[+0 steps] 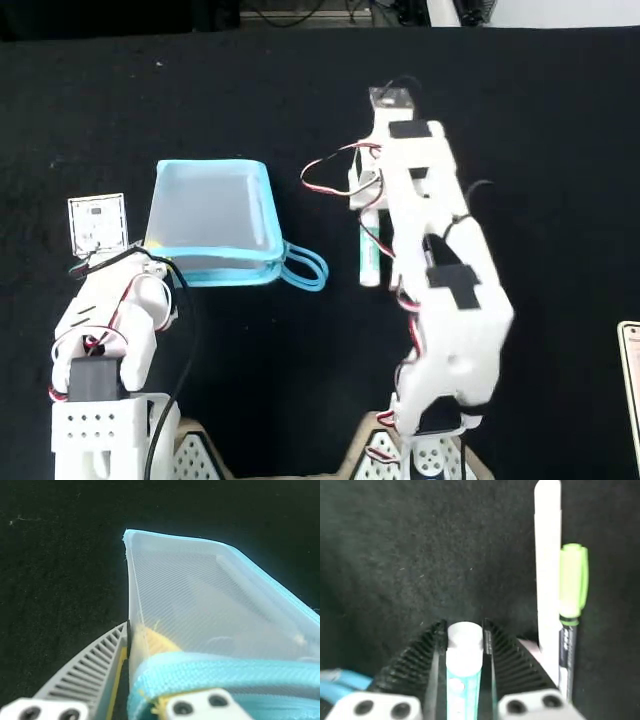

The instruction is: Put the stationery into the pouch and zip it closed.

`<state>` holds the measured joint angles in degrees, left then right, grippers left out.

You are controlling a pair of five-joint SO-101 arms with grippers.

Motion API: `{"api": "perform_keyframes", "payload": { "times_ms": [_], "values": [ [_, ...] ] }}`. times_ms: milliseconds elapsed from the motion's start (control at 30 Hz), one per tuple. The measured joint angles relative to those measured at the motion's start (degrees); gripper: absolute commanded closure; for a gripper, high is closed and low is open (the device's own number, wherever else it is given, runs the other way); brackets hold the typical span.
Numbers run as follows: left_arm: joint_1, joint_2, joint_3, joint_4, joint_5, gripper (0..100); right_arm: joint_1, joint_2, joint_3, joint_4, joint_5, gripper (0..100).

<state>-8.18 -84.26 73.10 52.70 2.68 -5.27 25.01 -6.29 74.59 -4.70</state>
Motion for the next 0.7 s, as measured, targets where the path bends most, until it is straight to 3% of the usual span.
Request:
{"api": "perform_keyframes", "payload": {
  "times_ms": [267, 700],
  "values": [
    [0.0, 0.0, 0.0, 0.0, 0.0, 97, 0.0, -20.0, 13.2, -1.3, 0.0, 98.8],
    [0.0, 0.0, 0.0, 0.0, 0.0, 97, -0.1, -35.1, 41.2, -35.4, -0.2, 98.7]
  ]
}}
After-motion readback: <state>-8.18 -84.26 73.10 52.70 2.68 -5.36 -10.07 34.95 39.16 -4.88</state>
